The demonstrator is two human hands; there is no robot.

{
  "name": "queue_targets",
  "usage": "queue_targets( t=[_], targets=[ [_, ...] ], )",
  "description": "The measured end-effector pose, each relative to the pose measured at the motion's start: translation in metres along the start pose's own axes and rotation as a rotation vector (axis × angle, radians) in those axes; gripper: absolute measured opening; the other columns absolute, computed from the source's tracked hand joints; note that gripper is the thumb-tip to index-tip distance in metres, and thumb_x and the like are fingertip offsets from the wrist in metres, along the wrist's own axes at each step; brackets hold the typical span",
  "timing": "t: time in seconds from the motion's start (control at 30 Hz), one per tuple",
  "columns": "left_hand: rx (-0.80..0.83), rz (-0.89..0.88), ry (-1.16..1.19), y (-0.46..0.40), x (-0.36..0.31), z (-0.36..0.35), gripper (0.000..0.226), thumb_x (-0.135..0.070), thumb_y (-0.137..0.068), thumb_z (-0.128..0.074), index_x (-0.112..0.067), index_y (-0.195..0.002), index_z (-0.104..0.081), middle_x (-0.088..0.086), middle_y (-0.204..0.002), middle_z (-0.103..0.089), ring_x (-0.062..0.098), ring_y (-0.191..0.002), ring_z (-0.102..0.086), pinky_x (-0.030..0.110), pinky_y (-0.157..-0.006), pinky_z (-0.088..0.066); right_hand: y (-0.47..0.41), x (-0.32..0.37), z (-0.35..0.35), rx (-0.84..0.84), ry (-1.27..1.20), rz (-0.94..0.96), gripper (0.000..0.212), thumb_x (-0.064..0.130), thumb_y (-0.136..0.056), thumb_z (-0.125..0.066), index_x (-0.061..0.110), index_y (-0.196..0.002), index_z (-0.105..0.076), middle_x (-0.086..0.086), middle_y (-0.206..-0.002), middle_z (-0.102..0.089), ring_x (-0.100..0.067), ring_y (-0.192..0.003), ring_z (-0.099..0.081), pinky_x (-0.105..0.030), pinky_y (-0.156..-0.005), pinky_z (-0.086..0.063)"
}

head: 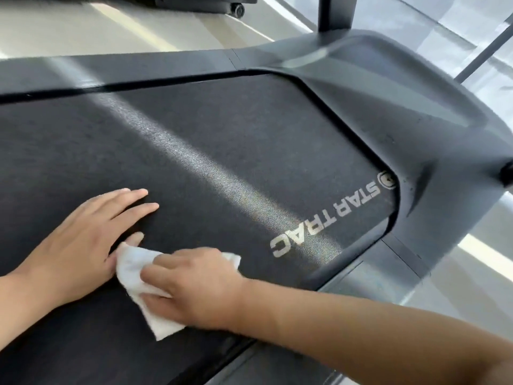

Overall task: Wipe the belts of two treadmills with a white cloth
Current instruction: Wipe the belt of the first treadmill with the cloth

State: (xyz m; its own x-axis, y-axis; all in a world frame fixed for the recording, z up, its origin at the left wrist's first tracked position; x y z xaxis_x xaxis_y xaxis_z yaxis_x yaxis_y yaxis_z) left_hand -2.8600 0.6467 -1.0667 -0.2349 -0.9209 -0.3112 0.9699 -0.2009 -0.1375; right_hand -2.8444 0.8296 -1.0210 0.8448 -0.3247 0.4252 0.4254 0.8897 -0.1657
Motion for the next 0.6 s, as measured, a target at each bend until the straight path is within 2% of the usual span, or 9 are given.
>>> queue_targets(
  t=[0.07, 0.1, 0.17, 0.23, 0.33, 0.4, 0.47, 0.53, 0.6],
  targets=[
    [-0.012, 0.052, -0.038, 0.012, 0.014, 0.011, 0.060, -0.046, -0.100, -0.038, -0.023, -0.153, -0.052, -0.001, -0.163, -0.042, 0.029, -0.150, -0.040, 0.053, -0.122, -0.033, -0.007, -0.018, 0.003, -0.018, 0.054, 0.036, 0.023, 0.036, -0.095, -0.067, 0.013, -0.094, -0.065, -0.003, -0.086, -0.060, -0.030, -0.076, -0.062, -0.042, -0.057, -0.048],
    [-0.016, 0.077, -0.056, 0.021, 0.021, 0.016, 0.060, -0.046, -0.100, -0.037, -0.022, -0.152, -0.053, 0.001, -0.162, -0.044, 0.030, -0.149, -0.042, 0.051, -0.123, -0.032, -0.015, -0.042, 0.013, -0.070, 0.085, -0.034, 0.025, 0.040, -0.094, -0.066, 0.016, -0.096, -0.065, 0.000, -0.089, -0.062, -0.027, -0.081, -0.064, -0.041, -0.061, -0.049],
    [-0.013, 0.113, -0.093, 0.043, 0.032, 0.026, 0.060, -0.046, -0.101, -0.036, -0.021, -0.153, -0.053, 0.002, -0.161, -0.045, 0.030, -0.147, -0.043, 0.049, -0.122, -0.032, -0.039, -0.111, 0.046, -0.190, 0.179, -0.298, 0.028, 0.048, -0.096, -0.059, 0.020, -0.101, -0.063, 0.003, -0.094, -0.066, -0.026, -0.089, -0.065, -0.038, -0.070, -0.049],
    [0.002, 0.148, -0.104, 0.062, 0.040, 0.033, 0.061, -0.047, -0.101, -0.035, -0.022, -0.154, -0.051, 0.001, -0.162, -0.044, 0.030, -0.148, -0.042, 0.049, -0.122, -0.032, -0.061, -0.183, 0.083, -0.269, 0.271, -0.590, 0.031, 0.049, -0.098, -0.053, 0.022, -0.108, -0.062, -0.001, -0.099, -0.069, -0.029, -0.094, -0.065, -0.036, -0.074, -0.044],
    [0.008, 0.193, -0.117, 0.083, 0.047, 0.040, 0.061, -0.048, -0.102, -0.035, -0.023, -0.155, -0.050, 0.000, -0.161, -0.044, 0.029, -0.148, -0.042, 0.050, -0.122, -0.033, -0.085, -0.230, 0.105, -0.349, 0.378, -0.831, 0.029, 0.038, -0.098, -0.049, 0.016, -0.112, -0.060, -0.010, -0.101, -0.069, -0.035, -0.096, -0.066, -0.036, -0.070, -0.042],
    [-0.007, 0.207, -0.108, 0.087, 0.045, 0.043, 0.061, -0.047, -0.101, -0.036, -0.022, -0.154, -0.051, 0.000, -0.161, -0.045, 0.028, -0.148, -0.042, 0.050, -0.122, -0.033, -0.104, -0.199, 0.085, -0.315, 0.351, -0.789, 0.024, 0.035, -0.098, -0.050, 0.016, -0.108, -0.059, -0.007, -0.098, -0.068, -0.034, -0.094, -0.065, -0.034, -0.068, -0.038],
    [-0.027, 0.221, -0.090, 0.087, 0.044, 0.043, 0.060, -0.046, -0.100, -0.037, -0.021, -0.152, -0.053, -0.001, -0.160, -0.046, 0.026, -0.148, -0.042, 0.048, -0.122, -0.032, -0.124, -0.139, 0.044, -0.219, 0.266, -0.615, 0.022, 0.040, -0.098, -0.051, 0.023, -0.106, -0.062, -0.002, -0.097, -0.069, -0.029, -0.091, -0.066, -0.033, -0.067, -0.036],
    [-0.056, 0.249, -0.022, 0.086, 0.049, 0.045, 0.060, -0.044, -0.098, -0.039, -0.020, -0.151, -0.053, -0.003, -0.158, -0.048, 0.024, -0.147, -0.044, 0.045, -0.122, -0.031, -0.130, -0.062, 0.000, -0.140, 0.179, -0.360, 0.022, 0.037, -0.095, -0.054, 0.021, -0.100, -0.066, -0.004, -0.091, -0.070, -0.029, -0.082, -0.069, -0.032, -0.058, -0.034],
    [-0.065, 0.256, 0.048, 0.086, 0.056, 0.046, 0.060, -0.040, -0.094, -0.041, -0.018, -0.148, -0.054, -0.003, -0.157, -0.050, 0.024, -0.146, -0.046, 0.049, -0.121, -0.034, -0.110, 0.015, -0.036, -0.011, 0.099, -0.037, 0.015, 0.027, -0.092, -0.062, 0.013, -0.093, -0.067, -0.007, -0.082, -0.066, -0.031, -0.070, -0.067, -0.032, -0.050, -0.031]
  ],
)
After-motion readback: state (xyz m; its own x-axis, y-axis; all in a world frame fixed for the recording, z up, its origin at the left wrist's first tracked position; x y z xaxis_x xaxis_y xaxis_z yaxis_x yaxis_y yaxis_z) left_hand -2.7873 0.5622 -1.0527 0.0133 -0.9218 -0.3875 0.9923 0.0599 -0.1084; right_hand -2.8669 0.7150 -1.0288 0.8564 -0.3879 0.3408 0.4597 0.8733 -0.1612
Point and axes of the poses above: each hand's wrist, its own y-axis away from the middle knuckle, its own z-axis out of the back of the hand, x = y × z, the point moved 6 cm from there along -y, towards the middle knuckle
